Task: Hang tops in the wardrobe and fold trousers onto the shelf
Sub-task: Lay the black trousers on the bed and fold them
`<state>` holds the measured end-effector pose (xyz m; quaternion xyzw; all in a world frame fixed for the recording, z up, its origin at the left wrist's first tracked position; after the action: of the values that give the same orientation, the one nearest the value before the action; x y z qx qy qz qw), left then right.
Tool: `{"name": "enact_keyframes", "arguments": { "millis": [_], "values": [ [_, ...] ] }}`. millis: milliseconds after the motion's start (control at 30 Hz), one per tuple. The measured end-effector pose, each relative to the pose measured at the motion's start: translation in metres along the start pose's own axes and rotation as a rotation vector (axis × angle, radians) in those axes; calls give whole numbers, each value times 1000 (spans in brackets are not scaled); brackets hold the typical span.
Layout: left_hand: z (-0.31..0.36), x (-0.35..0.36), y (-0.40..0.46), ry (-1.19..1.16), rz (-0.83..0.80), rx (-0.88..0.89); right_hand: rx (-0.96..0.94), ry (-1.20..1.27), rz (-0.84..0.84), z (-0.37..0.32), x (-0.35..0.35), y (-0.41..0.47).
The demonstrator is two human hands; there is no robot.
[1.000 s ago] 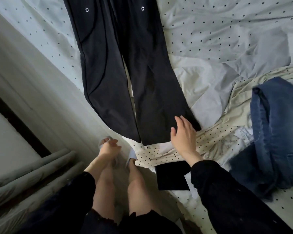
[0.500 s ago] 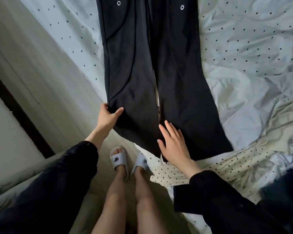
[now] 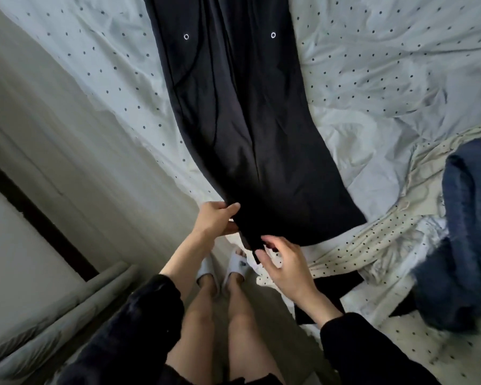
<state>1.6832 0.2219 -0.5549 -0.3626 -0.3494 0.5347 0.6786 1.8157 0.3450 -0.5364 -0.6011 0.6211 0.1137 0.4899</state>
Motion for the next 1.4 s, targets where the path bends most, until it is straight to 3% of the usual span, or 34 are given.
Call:
{"name": "enact_keyframes", "arguments": {
  "millis": [133, 267, 367, 533, 633, 733, 833, 1000, 1233, 1333, 1400],
  "values": [
    [16, 31, -1, 22, -70, 15, 163, -44, -61, 5, -1, -9],
    [18, 62, -7, 117, -156, 41, 205, -67, 244, 15, -10, 1],
    [24, 88, -6, 109, -199, 44, 263, 164, 281, 35, -30, 9],
    [36, 152, 11, 257, -187, 93, 311, 275, 142, 97, -84, 38],
    [33, 185, 30, 520, -124, 196, 370, 295, -27, 138, -104, 66],
    [9, 203, 41, 984, -110, 307, 444, 255, -201, 171, -112, 90],
    [-34, 197, 40, 1353, -189, 402, 518, 200, -347, 189, -108, 108],
    [-72, 197, 36, 1570, -336, 400, 698, 43, -453, 211, -103, 112],
    [-91, 212, 33, 1740, -430, 386, 711, -260, -334, 215, -117, 103],
    [-92, 209, 32, 1749, -444, 353, 510, -562, -4, 198, -120, 99],
    [-91, 208, 32, 1756, -470, 358, 251, -590, 247, 178, -116, 94]
  ]
}}
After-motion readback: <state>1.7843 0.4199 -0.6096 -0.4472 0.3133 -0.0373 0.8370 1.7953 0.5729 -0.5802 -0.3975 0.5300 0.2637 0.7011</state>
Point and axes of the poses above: each hand's wrist, its own y-axis towards the middle knuckle, its own x-axis out of the palm, z = x × y, the point moved 3 cm from there along y, towards the middle knuckle, and after that the axes turned 14 degrees about -y, right-handed, at the moved point
